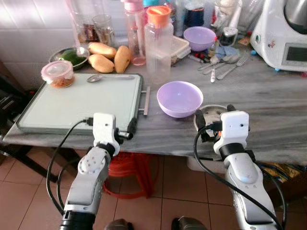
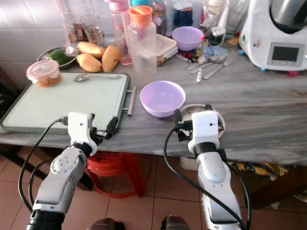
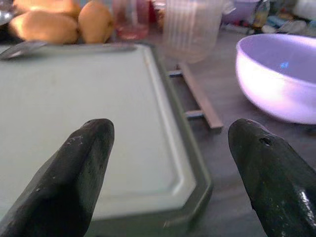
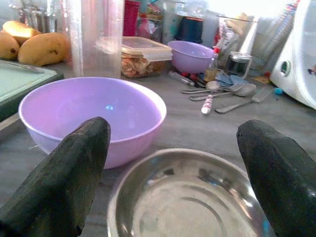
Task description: Setting the table
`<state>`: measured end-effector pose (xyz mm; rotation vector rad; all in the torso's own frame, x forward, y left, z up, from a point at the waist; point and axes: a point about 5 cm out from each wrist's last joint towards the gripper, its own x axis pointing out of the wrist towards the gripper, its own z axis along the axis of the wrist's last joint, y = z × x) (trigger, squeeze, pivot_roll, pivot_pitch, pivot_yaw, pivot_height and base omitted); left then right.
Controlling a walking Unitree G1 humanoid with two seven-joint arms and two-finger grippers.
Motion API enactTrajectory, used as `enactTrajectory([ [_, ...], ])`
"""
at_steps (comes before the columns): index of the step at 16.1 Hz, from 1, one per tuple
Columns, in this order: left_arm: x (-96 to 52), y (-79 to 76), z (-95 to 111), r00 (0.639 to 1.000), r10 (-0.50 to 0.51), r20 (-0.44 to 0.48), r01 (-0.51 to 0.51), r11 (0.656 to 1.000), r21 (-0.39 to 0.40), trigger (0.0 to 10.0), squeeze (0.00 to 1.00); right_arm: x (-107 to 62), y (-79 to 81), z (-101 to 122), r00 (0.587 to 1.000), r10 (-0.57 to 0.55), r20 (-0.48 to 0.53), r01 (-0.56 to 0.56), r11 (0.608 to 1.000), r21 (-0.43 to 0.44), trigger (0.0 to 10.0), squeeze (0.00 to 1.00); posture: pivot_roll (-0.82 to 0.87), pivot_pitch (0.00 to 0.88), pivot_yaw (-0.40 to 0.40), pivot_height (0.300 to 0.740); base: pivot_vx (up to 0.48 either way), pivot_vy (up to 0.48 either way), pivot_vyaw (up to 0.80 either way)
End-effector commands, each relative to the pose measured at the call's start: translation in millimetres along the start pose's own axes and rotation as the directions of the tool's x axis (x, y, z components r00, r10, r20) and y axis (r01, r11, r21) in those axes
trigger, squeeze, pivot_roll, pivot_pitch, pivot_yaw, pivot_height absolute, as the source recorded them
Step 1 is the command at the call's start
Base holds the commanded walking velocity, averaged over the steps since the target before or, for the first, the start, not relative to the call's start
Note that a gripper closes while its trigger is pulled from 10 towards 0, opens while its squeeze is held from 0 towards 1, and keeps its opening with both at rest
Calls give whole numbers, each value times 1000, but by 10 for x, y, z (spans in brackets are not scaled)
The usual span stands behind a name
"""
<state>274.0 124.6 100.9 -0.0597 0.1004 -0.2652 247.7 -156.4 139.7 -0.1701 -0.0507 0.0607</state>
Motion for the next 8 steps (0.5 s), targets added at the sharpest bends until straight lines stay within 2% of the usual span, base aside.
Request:
enactTrajectory([
  [1,18,13,-6,1000,2,-3,-2,1000,9,10000,0,13,-21,-6,1000,-1,4,1,1000,17,10000,0,-60,0,39,740,0,0,-544],
  [2,22,16,-13,1000,1,-3,-1,1000,12,10000,0,18,-26,-7,1000,-5,10,5,1000,10,10000,0,-60,0,41,740,0,0,-500],
  [5,39,15,1,1000,-9,1,9,1000,18,10000,0,9,30,-34,1000,-3,19,3,1000,25,10000,0,-53,0,48,719,0,0,0],
  [8,52,29,14,1000,-9,4,9,1000,22,10000,0,2,47,-51,1000,1,21,-1,1000,28,10000,0,-50,0,47,719,-279,0,0],
])
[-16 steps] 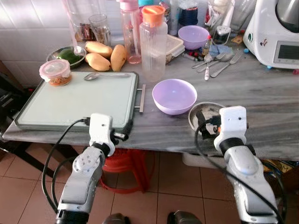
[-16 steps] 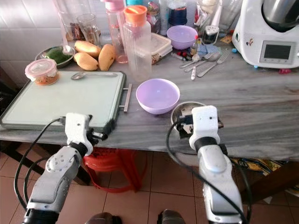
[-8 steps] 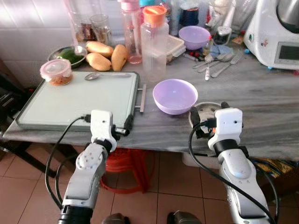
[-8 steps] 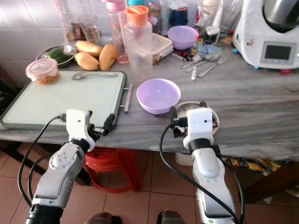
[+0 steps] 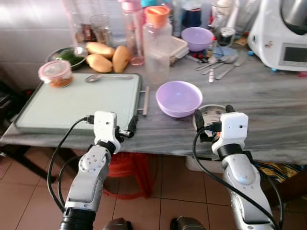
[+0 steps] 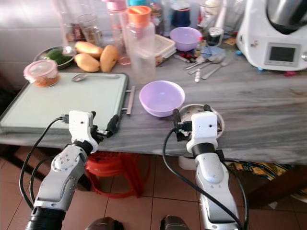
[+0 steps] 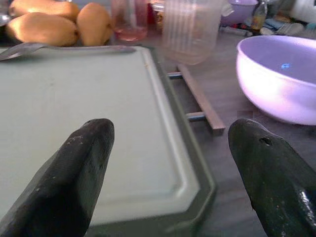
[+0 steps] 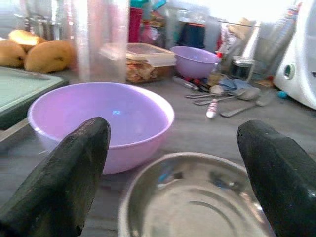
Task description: Setting the table
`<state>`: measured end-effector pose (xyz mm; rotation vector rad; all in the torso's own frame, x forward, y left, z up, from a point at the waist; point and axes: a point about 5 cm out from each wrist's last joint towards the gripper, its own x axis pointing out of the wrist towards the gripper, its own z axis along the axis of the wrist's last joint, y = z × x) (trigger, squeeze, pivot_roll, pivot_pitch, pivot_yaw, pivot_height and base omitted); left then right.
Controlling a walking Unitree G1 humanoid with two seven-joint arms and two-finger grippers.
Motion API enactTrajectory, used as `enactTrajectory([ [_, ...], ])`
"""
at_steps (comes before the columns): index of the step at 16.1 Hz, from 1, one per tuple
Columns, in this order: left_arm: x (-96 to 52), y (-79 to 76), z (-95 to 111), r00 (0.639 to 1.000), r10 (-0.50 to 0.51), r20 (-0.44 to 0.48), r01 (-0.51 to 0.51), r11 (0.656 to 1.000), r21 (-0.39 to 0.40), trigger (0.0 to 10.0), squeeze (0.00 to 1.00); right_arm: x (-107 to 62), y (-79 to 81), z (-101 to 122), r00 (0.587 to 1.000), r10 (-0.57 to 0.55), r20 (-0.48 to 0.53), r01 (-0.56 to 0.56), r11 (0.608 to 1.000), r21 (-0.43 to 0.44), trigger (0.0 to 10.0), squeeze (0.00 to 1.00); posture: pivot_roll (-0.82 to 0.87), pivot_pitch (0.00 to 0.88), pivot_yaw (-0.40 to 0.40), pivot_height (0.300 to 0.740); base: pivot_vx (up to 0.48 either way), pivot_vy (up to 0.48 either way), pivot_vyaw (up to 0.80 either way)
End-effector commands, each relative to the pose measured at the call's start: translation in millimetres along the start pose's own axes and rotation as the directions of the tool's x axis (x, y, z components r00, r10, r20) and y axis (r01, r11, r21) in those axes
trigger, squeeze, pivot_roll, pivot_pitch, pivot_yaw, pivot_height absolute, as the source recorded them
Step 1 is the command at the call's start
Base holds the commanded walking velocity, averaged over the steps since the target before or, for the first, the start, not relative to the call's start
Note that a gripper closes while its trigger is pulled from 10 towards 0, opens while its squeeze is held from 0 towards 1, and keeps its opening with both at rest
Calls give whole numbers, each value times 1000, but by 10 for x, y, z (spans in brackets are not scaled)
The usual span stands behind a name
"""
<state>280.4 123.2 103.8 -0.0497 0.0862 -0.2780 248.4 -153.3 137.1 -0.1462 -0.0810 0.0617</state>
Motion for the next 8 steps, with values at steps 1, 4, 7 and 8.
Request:
enactTrajectory([
  [1,-9,31,-21,1000,4,-7,-4,1000,11,10000,0,-4,11,-38,1000,3,-10,-3,1000,4,10000,0,-50,0,46,719,-307,0,0],
  [4,1,34,-18,1000,4,-5,-4,1000,13,10000,0,26,-8,-45,1000,1,-6,-1,1000,-4,10000,0,-46,0,42,719,-307,0,0],
  [7,-7,24,-17,1000,1,-6,-1,1000,15,10000,0,41,-6,-38,1000,12,0,-12,1000,-12,10000,0,-46,0,39,719,-307,0,0],
  [8,-6,22,-16,1000,1,-5,-1,1000,15,10000,0,43,-6,-38,1000,16,1,-16,1000,-13,10000,0,-45,0,38,719,-307,0,0],
])
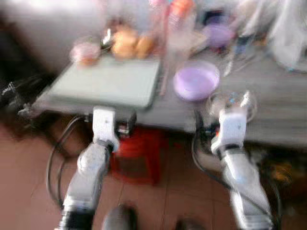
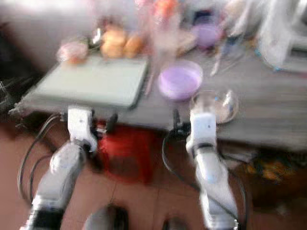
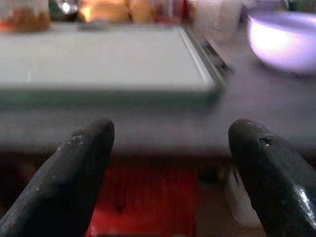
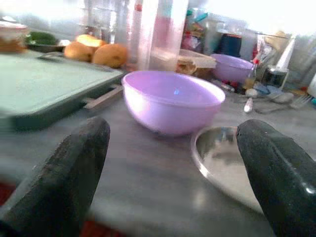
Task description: Setting the table
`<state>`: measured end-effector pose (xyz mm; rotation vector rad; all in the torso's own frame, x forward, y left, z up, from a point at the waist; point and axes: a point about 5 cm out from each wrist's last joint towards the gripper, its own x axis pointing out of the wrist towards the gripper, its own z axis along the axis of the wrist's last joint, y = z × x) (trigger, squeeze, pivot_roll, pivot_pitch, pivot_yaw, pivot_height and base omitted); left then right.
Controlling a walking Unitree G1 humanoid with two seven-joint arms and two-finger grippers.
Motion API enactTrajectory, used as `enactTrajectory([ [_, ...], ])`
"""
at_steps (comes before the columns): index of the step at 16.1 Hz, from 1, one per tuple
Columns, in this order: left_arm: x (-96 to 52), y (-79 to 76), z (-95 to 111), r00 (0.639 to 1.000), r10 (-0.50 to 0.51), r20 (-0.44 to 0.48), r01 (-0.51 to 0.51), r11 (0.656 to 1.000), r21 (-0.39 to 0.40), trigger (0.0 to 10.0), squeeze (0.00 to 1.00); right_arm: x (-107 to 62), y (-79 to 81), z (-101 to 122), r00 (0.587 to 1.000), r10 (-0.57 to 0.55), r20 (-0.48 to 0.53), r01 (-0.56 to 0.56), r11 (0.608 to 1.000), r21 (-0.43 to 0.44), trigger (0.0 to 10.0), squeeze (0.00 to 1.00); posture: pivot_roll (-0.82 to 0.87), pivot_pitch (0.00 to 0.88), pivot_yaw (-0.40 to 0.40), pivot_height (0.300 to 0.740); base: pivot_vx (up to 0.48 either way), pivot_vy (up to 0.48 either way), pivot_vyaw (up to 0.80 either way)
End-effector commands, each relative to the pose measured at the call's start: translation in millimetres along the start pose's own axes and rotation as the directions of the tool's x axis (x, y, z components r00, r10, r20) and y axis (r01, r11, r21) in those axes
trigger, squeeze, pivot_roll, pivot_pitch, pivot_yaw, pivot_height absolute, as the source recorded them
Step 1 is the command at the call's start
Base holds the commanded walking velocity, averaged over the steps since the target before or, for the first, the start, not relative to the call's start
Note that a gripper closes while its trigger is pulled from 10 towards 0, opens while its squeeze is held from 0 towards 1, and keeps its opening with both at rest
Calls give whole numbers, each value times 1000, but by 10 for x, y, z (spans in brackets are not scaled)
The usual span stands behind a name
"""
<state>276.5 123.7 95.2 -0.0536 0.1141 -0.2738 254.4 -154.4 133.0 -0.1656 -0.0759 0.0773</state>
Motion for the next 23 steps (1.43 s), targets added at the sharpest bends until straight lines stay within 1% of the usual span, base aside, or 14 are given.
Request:
enactTrajectory([
  [1,27,18,73,1000,-4,22,3,1000,22,10000,0,-8,2,5,1000,5,7,-5,1000,5,10000,0,-46,0,35,719,-285,0,0],
  [3,25,12,73,1000,-5,25,5,1000,23,10000,0,-10,10,-21,1000,15,-1,-15,1000,-6,10000,0,-45,0,33,719,-276,0,0],
  [7,16,8,73,1000,-12,21,11,1000,23,10000,0,-40,24,-77,1000,15,-21,-14,1000,9,10000,0,-46,0,45,719,-258,0,0],
  [8,16,9,72,1000,-12,21,12,1000,24,10000,0,-35,-6,-75,1000,-23,-12,23,1000,10,10000,0,-47,0,47,719,0,0,0],
  [9,28,-7,88,999,-17,29,17,1000,18,10000,0,-15,-60,-94,997,-77,-15,76,995,-65,10000,0,-44,0,44,719,0,0,0],
  [10,25,-19,112,999,-25,48,25,1000,0,10000,0,-14,-60,-105,997,-76,-11,76,996,-41,10000,0,-41,0,39,719,0,0,0],
  [11,11,-11,132,998,-22,65,22,1000,-9,10000,0,-24,-43,-112,998,-64,-12,64,998,9,10000,0,-45,0,40,719,0,0,0],
  [12,1,13,132,998,-6,70,5,1000,2,10000,0,-33,-32,-122,998,-63,-15,63,998,8,10000,0,-46,0,39,719,0,0,0],
  [13,-27,62,123,997,24,80,-25,1000,13,10000,0,-64,-22,-140,995,-98,-5,98,995,33,10000,0,-45,0,37,719,0,0,0],
  [15,-53,83,121,995,37,94,-39,999,22,10000,0,-133,6,-161,998,-68,-7,68,992,110,10000,0,-43,0,36,719,0,0,0],
  [16,-52,87,118,995,44,88,-44,999,0,10000,0,-160,11,-214,997,-72,-27,76,987,139,10000,0,-44,0,37,719,0,-360,0],
  [17,-52,88,117,995,45,89,-45,999,1,10000,0,-168,37,-224,998,-52,-24,55,988,146,10000,0,-45,0,38,719,0,-364,0],
  [19,-53,68,121,996,35,86,-35,999,-7,10000,0,-194,64,-285,996,-53,-65,62,986,153,10000,0,-44,0,37,719,0,-366,-200],
  [23,-60,55,115,996,28,85,-28,1000,-9,10000,0,-209,49,-292,997,-46,-56,55,986,159,10000,0,-46,0,37,719,0,-355,-800],
])
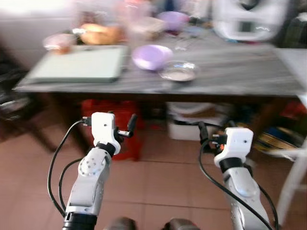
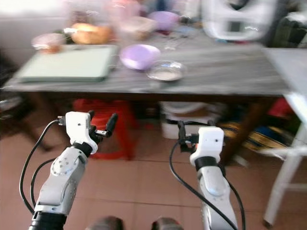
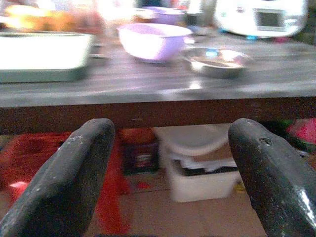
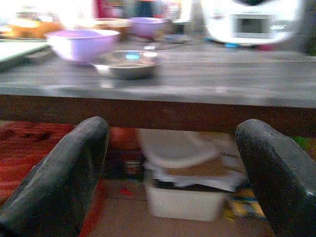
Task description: Setting the table
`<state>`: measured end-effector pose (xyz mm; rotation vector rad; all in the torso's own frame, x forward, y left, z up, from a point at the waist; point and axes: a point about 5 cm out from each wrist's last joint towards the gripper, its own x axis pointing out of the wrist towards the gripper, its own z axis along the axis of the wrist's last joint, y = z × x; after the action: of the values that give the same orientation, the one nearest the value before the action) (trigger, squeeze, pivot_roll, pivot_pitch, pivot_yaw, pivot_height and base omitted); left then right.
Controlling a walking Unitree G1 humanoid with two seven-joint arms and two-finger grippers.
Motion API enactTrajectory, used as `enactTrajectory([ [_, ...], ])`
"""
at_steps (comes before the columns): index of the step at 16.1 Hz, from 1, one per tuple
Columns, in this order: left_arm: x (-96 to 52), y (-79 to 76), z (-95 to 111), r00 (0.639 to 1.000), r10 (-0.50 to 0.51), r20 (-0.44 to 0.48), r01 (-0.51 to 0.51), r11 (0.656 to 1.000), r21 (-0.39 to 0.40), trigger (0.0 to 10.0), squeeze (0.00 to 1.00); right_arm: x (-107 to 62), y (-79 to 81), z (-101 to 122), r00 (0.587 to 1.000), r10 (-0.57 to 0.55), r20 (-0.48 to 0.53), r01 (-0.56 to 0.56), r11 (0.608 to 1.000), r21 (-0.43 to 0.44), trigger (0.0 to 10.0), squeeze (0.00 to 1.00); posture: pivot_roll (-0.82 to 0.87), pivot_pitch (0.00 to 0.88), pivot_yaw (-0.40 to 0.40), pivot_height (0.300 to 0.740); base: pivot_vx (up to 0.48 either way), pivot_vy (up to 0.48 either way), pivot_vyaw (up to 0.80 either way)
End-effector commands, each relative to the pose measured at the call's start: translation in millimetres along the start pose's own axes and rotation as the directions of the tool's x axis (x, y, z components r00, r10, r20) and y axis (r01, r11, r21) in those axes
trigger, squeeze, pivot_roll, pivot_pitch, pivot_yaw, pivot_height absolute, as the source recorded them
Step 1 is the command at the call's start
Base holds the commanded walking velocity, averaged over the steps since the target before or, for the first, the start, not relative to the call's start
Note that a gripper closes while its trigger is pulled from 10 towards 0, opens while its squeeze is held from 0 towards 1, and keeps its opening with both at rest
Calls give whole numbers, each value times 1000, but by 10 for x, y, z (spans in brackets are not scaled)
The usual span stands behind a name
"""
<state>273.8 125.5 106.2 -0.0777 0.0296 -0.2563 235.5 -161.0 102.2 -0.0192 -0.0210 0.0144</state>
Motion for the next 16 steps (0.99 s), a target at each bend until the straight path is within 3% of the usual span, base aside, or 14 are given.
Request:
enactTrajectory([
  [1,-16,47,10,1000,12,-2,-12,1000,6,10000,0,3,45,-3,1000,16,0,-16,1000,16,10000,0,-45,0,37,719,0,-341,-631],
  [3,-14,42,10,1000,7,-3,-7,1000,8,10000,0,2,41,-9,1000,20,-1,-20,1000,17,10000,0,-45,0,36,719,0,-311,-531],
  [11,13,21,10,1000,5,-3,-5,1000,10,10000,0,29,18,2,999,41,4,-41,999,4,10000,0,-48,0,24,719,0,-289,0],
  [16,24,21,26,1000,9,2,-9,1000,8,10000,0,27,55,2,998,57,4,-57,998,7,10000,0,-48,0,25,719,0,-480,0],
])
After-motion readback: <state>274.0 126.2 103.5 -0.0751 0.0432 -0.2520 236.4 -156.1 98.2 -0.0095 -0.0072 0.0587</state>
